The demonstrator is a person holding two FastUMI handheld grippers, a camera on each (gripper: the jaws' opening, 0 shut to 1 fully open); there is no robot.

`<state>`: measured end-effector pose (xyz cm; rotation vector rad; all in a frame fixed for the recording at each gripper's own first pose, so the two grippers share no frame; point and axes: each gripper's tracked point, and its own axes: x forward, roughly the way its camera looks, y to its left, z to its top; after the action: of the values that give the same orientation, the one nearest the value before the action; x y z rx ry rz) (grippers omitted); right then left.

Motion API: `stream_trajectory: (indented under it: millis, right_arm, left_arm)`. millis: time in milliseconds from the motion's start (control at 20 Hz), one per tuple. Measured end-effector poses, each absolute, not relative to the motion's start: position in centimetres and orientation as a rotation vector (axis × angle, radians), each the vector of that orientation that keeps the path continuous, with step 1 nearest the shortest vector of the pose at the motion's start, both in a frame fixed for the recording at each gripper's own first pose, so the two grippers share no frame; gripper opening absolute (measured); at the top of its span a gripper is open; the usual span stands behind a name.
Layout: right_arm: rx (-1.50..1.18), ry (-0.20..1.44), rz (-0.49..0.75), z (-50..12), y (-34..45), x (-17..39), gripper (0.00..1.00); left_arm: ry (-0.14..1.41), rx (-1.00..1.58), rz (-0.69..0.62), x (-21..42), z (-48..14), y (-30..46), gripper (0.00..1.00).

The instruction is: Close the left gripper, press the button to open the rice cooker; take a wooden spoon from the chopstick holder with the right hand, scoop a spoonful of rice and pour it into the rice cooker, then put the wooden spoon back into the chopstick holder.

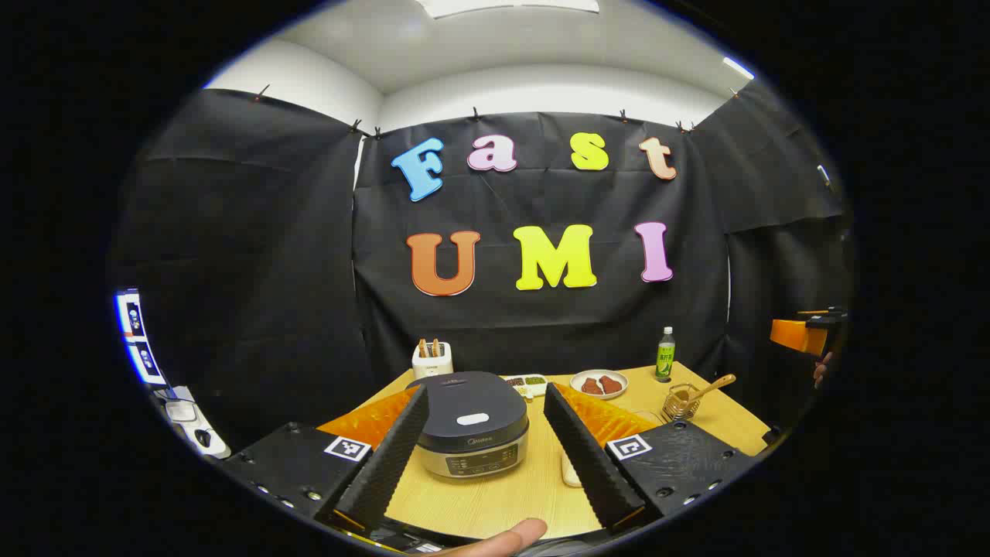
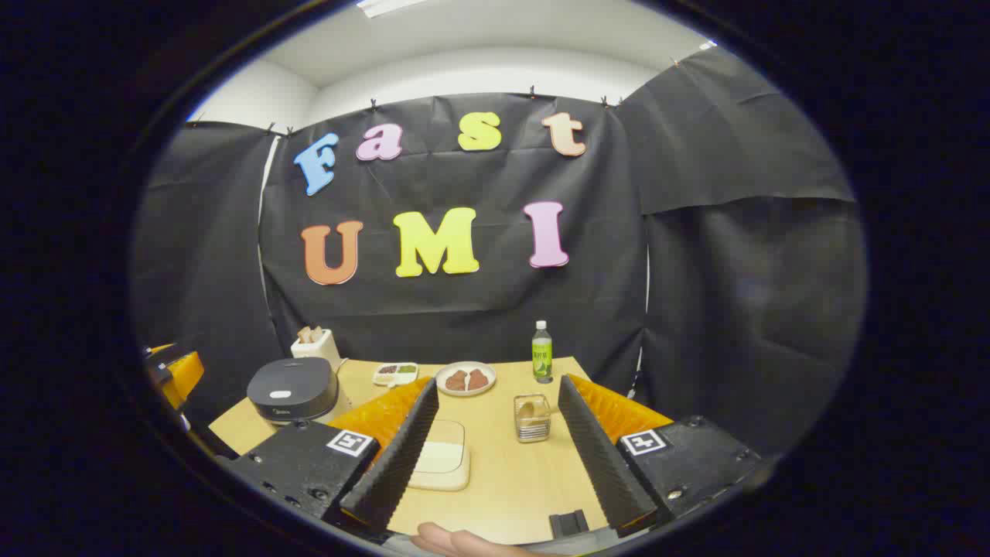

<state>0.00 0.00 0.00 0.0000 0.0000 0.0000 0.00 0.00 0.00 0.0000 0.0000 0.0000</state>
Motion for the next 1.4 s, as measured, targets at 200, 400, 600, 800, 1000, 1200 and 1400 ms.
stream_trajectory:
  millis: [200,400,600,800,1000,1200,1400]
  right_arm:
    - [-0.02,-0.047,-0.029,1.3,-1.3,-0.5,1.0]
    - [-0.01,-0.064,-0.024,1.6,-1.4,-1.3,1.0]
    - [-0.016,-0.105,-0.046,2.3,-3.0,-2.0,1.0]
    - [-0.009,-0.097,-0.036,1.5,-3.5,-1.9,1.0]
    - [-0.017,-0.112,-0.026,1.2,-3.8,-1.9,1.0]
    - [-0.016,-0.13,-0.005,0.9,-4.1,-2.2,1.0]
    - [-0.031,-0.136,-0.011,0.3,-4.8,-2.0,1.0]
  left_arm:
    - [-0.02,-0.013,-0.01,-0.8,0.5,0.2,0.95]
    - [-0.022,-0.031,-0.018,-1.1,0.3,0.2,0.95]
    - [-0.008,-0.034,-0.01,-0.5,-0.3,0.7,0.95]
    - [-0.012,-0.064,-0.014,0.3,-0.3,0.5,0.95]
    - [-0.03,-0.062,-0.023,1.5,-0.1,-0.2,0.93]
    - [-0.044,-0.034,-0.051,2.7,0.1,-1.0,0.75]
    - [-0.011,-0.041,-0.047,4.7,-0.9,-1.2,0.69]
